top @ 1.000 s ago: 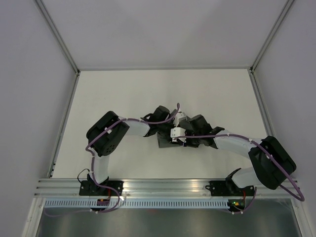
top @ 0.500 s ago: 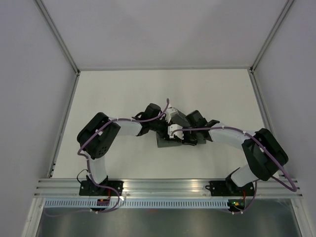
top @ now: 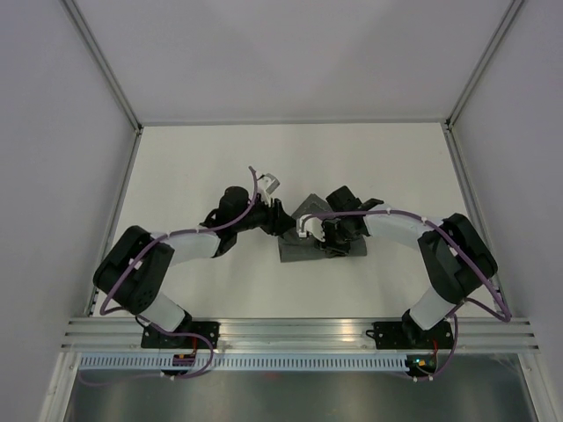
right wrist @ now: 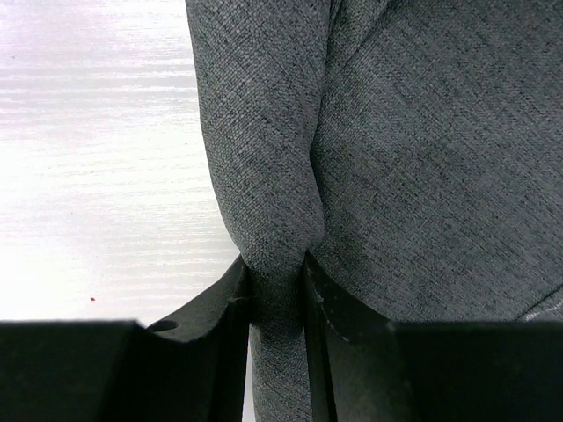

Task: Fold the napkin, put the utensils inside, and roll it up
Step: Roll the napkin with the utensil

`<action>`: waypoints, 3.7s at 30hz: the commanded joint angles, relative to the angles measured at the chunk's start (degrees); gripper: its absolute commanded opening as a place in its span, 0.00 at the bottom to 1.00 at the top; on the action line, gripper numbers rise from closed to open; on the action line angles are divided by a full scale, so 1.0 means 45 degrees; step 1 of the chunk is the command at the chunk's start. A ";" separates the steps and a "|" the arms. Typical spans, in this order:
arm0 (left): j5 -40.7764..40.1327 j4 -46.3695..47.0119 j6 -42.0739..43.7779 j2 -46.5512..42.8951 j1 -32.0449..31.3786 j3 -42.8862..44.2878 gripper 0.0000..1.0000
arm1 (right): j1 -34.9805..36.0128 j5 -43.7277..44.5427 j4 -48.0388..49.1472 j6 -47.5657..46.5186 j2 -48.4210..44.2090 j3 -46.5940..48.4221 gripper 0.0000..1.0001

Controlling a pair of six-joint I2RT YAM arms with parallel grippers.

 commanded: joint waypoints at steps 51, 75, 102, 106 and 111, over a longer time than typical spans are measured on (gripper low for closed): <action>-0.6153 -0.1174 0.8880 0.2057 -0.6599 0.1449 0.64 | -0.2717 -0.2799 -0.7629 -0.1439 0.7324 0.5804 0.15; -0.5727 -0.2969 0.8705 0.3581 -0.6833 0.2387 0.10 | -0.2854 -0.2858 -0.7922 -0.1439 0.7364 0.6136 0.28; -0.0434 -0.5643 0.5815 0.4283 -0.4745 0.3676 0.02 | -0.6386 -0.5495 -0.7048 0.0026 0.2053 0.6706 0.65; 0.0717 -0.6445 0.5698 0.4870 -0.4431 0.4436 0.02 | -0.6545 -0.4579 -0.4723 0.0299 -0.0712 0.3759 0.65; 0.1501 -0.7090 0.5405 0.5475 -0.4061 0.5042 0.02 | -0.6526 -0.3874 -0.2045 0.0261 -0.3902 0.0597 0.70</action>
